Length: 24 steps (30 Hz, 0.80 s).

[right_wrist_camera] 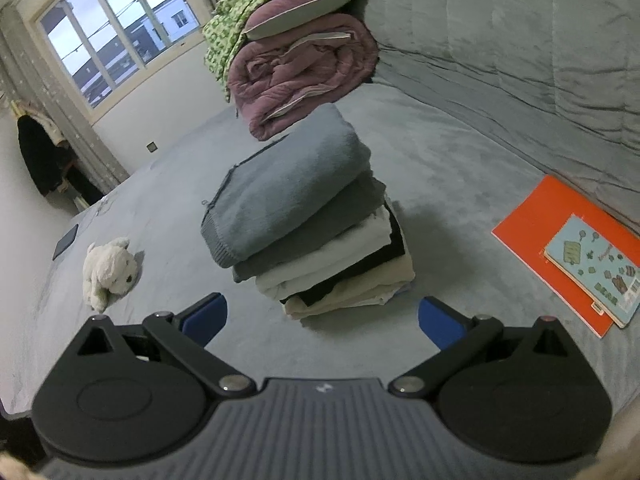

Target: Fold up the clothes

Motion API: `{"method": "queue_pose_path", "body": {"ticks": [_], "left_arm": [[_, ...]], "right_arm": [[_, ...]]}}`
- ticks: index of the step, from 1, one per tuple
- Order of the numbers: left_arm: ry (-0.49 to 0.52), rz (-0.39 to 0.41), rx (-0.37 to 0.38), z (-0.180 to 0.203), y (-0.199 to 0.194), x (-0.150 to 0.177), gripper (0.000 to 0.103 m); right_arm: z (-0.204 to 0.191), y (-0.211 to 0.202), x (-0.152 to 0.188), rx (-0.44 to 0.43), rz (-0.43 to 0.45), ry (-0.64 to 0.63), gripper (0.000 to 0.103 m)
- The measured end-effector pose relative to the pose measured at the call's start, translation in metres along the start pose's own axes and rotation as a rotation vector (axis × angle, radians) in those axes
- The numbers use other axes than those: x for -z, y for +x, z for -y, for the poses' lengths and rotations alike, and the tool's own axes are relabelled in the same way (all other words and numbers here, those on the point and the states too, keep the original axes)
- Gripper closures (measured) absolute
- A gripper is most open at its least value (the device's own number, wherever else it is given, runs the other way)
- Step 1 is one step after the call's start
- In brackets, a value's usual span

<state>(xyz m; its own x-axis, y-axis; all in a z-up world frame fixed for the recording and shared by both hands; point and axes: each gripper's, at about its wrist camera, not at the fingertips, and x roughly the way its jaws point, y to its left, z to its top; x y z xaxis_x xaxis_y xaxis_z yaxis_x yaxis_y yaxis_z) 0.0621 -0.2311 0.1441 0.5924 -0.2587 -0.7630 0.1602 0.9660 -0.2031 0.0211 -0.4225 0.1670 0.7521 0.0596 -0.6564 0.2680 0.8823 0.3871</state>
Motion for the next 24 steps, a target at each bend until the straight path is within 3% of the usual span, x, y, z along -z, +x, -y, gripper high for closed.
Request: {"method": "queue_pose_path", "body": {"ticks": [24], "left_arm": [[0.036, 0.005, -0.023, 0.0034, -0.0044, 0.0031, 0.001]], "right_arm": [[-0.0048, -0.0064, 0.0056, -0.012, -0.011, -0.011, 0.0]]}}
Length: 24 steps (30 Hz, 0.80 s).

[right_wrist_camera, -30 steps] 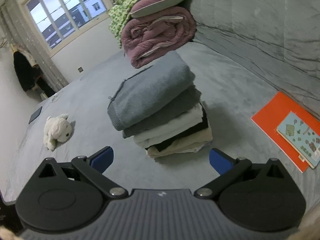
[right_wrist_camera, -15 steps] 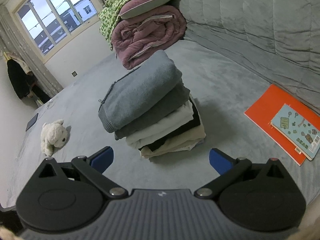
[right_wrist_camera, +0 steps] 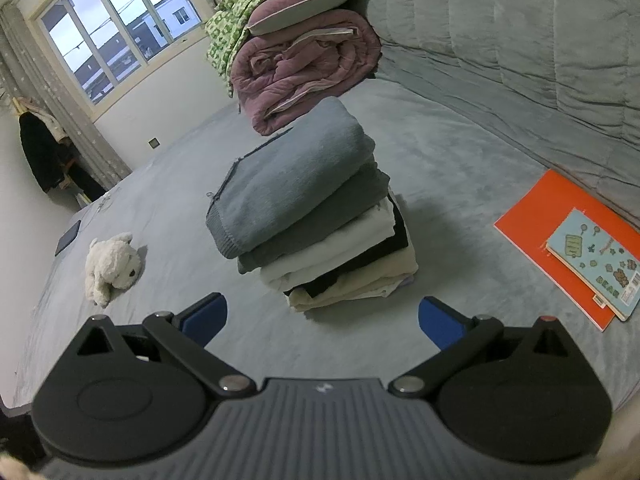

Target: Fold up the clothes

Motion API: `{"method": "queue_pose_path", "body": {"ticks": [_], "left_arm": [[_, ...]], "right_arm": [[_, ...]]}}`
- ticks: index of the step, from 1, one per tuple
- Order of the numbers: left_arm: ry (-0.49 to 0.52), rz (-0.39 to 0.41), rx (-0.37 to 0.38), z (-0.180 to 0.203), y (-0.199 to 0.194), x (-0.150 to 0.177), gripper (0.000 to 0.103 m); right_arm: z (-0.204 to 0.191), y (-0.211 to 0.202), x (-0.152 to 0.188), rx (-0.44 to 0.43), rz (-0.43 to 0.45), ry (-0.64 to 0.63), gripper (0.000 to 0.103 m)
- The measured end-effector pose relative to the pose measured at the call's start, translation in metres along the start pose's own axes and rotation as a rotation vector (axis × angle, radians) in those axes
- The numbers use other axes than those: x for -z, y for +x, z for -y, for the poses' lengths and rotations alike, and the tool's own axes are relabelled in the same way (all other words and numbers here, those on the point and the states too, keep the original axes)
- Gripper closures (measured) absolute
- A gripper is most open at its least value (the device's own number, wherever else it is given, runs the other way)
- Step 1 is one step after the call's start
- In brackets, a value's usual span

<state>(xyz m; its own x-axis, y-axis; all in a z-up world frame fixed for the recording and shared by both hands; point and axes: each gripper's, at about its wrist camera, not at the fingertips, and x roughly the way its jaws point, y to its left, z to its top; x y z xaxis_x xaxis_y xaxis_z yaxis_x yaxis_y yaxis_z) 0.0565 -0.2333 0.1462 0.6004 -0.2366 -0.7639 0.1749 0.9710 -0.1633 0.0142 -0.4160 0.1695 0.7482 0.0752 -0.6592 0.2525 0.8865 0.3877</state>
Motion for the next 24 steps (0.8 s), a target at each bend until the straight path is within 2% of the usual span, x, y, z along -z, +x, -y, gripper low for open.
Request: {"method": "queue_pose_path", "body": {"ticks": [5, 12, 24], "left_arm": [[0.037, 0.019, -0.022, -0.002, -0.008, 0.008, 0.001], [0.037, 0.057, -0.046, -0.011, -0.025, 0.02, 0.001], [0.082, 0.099, -0.071, -0.013, -0.052, 0.044, 0.001]], "right_arm": [[-0.007, -0.007, 0.006, 0.009, 0.014, -0.014, 0.0], [-0.016, -0.025, 0.022, 0.01, 0.054, -0.035, 0.0], [-0.037, -0.051, 0.055, 0.026, 0.091, -0.137, 0.0]]}}
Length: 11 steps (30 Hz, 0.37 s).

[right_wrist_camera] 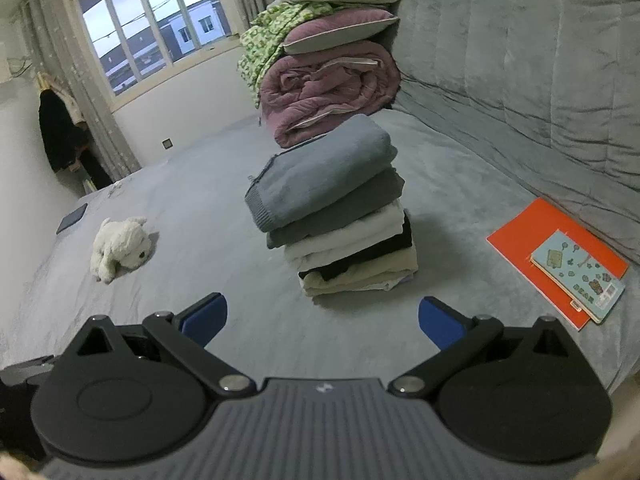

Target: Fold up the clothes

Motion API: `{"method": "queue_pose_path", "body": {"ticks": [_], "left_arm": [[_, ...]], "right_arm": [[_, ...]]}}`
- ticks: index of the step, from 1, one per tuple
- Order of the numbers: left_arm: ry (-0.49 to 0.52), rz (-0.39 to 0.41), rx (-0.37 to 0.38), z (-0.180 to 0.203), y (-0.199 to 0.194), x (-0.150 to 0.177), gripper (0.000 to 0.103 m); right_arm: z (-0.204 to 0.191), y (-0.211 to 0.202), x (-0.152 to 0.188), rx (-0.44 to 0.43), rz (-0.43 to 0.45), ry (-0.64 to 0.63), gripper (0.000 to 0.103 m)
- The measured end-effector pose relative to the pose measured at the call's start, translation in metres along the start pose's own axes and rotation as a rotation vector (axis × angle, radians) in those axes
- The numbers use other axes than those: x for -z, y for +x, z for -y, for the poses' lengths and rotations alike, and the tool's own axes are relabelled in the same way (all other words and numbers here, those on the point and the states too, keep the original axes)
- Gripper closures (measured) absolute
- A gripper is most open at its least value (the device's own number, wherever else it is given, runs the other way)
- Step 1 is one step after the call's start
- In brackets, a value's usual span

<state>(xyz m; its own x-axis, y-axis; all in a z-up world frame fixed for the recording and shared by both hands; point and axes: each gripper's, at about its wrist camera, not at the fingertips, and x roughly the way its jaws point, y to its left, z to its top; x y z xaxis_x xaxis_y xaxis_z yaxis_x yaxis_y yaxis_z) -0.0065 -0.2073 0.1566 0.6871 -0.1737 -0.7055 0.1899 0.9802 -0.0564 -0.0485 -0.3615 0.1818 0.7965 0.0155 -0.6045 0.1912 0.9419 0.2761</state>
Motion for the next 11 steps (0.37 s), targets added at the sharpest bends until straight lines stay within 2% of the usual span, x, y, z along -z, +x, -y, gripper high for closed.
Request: {"method": "queue_pose_path", "body": {"ticks": [11], "left_arm": [[0.012, 0.006, 0.018, -0.001, -0.005, 0.006, 0.001]], "right_arm": [[-0.013, 0.001, 0.01, -0.005, -0.004, -0.032, 0.0]]}}
